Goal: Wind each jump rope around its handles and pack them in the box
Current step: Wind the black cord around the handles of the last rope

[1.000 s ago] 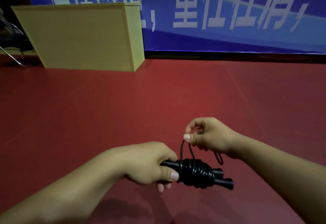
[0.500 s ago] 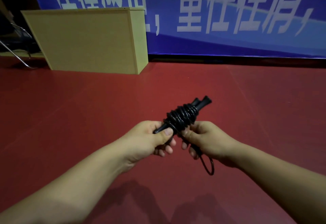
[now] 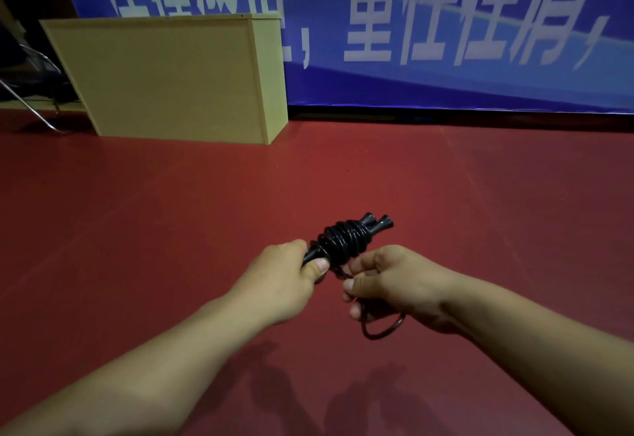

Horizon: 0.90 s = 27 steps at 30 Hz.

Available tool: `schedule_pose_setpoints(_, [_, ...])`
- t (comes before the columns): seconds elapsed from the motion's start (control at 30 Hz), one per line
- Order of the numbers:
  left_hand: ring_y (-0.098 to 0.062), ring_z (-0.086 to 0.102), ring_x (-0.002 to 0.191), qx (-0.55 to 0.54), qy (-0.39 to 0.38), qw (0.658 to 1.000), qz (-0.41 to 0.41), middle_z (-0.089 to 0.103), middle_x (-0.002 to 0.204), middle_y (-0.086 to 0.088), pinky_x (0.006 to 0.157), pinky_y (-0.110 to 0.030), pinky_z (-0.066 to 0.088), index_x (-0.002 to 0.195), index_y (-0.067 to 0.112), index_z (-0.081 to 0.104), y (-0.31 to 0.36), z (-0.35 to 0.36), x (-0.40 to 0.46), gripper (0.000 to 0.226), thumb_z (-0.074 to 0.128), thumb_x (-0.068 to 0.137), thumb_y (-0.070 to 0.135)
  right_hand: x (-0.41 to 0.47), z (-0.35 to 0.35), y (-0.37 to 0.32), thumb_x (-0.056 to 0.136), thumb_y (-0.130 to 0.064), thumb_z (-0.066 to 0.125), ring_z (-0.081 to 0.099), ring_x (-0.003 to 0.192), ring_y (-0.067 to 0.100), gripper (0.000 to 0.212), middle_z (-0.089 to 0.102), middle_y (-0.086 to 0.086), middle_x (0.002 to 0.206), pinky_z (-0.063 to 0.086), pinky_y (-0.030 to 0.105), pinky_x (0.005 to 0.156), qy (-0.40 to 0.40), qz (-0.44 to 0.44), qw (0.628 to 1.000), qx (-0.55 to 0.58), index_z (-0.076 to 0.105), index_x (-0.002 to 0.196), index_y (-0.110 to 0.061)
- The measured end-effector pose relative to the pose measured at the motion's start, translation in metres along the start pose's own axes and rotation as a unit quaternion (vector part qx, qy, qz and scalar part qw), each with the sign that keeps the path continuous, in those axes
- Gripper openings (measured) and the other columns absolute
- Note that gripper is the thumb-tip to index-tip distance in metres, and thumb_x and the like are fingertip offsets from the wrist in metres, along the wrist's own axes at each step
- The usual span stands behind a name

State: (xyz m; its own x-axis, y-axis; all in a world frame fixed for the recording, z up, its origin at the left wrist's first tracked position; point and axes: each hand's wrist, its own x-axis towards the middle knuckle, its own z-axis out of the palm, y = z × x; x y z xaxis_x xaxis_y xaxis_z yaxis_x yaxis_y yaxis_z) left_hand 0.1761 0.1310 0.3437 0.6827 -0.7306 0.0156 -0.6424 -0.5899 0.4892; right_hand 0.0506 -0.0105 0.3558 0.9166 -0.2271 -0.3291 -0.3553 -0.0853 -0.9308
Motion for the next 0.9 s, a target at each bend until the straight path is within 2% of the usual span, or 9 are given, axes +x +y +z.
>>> schedule_pose_setpoints(0.07, [-0.027, 0.068, 0.072, 0.000, 0.009, 1.000, -0.008, 0.069, 0.079, -0.004, 0.070, -0.044, 0.056, 0.082, 0.020, 0.050, -0.001, 0.001, 0.002, 0.030, 0.050, 0.095, 0.047, -0.003, 0.004, -0.002, 0.094, 0.002, 0.055, 0.062, 0.053, 0.014, 0.007, 0.063, 0.010, 0.069, 0.052, 0.024, 0.051, -0.013, 0.020, 0.999, 0.031, 0.061, 0.096, 0.005])
schedule_pose_setpoints(0.2, [-0.026, 0.066, 0.075, 0.015, 0.041, 0.999, -0.012, 0.069, 0.077, -0.002, 0.071, -0.043, 0.054, 0.081, 0.021, 0.049, -0.001, 0.004, 0.004, 0.029, 0.051, 0.095, 0.046, -0.003, 0.007, -0.004, 0.095, -0.004, 0.056, 0.064, 0.063, 0.016, 0.007, 0.063, 0.006, 0.072, 0.055, 0.028, 0.060, -0.020, 0.057, 0.997, 0.048, 0.063, 0.098, -0.004])
schedule_pose_setpoints(0.53, [-0.025, 0.067, 0.072, 0.019, 0.040, 0.999, -0.030, 0.069, 0.074, -0.002, 0.071, -0.043, 0.055, 0.079, 0.020, 0.053, -0.009, 0.004, 0.010, 0.027, 0.055, 0.093, 0.043, -0.005, 0.013, -0.005, 0.092, -0.018, 0.057, 0.054, 0.064, 0.015, 0.009, 0.058, 0.001, 0.072, 0.051, 0.030, 0.061, -0.016, 0.099, 0.994, -0.032, 0.066, 0.091, -0.016])
schedule_pose_setpoints(0.6, [-0.027, 0.067, 0.073, 0.022, 0.041, 0.999, -0.028, 0.070, 0.074, -0.003, 0.071, -0.043, 0.055, 0.079, 0.018, 0.054, -0.010, 0.005, 0.012, 0.027, 0.056, 0.092, 0.042, -0.005, 0.015, -0.005, 0.092, -0.018, 0.055, 0.050, 0.061, 0.014, 0.011, 0.056, 0.000, 0.070, 0.049, 0.029, 0.058, -0.005, 0.079, 0.995, -0.066, 0.064, 0.088, -0.015])
schedule_pose_setpoints(0.67, [-0.028, 0.068, 0.074, 0.016, 0.038, 0.999, -0.027, 0.070, 0.074, -0.004, 0.071, -0.042, 0.055, 0.078, 0.018, 0.054, -0.011, 0.006, 0.014, 0.027, 0.057, 0.091, 0.041, -0.007, 0.019, -0.007, 0.093, -0.020, 0.053, 0.050, 0.057, 0.014, 0.016, 0.056, -0.001, 0.066, 0.048, 0.029, 0.056, 0.014, 0.037, 0.988, -0.147, 0.061, 0.081, -0.013])
schedule_pose_setpoints(0.8, [-0.028, 0.069, 0.074, 0.013, 0.028, 0.999, -0.028, 0.071, 0.075, -0.004, 0.072, -0.042, 0.057, 0.078, 0.019, 0.056, -0.012, 0.007, 0.016, 0.023, 0.059, 0.090, 0.038, -0.012, 0.024, -0.008, 0.090, -0.024, 0.053, 0.062, 0.059, 0.020, 0.026, 0.067, 0.004, 0.067, 0.054, 0.035, 0.060, 0.047, -0.053, 0.945, -0.321, 0.059, 0.070, -0.009])
schedule_pose_setpoints(0.9, [-0.027, 0.069, 0.072, 0.015, 0.030, 0.999, -0.031, 0.071, 0.075, -0.004, 0.071, -0.042, 0.057, 0.079, 0.019, 0.058, -0.014, 0.005, 0.018, 0.021, 0.059, 0.090, 0.037, -0.015, 0.023, -0.010, 0.089, -0.021, 0.053, 0.063, 0.052, 0.010, 0.026, 0.067, -0.002, 0.060, 0.052, 0.026, 0.053, 0.051, -0.077, 0.940, -0.327, 0.061, 0.068, -0.008])
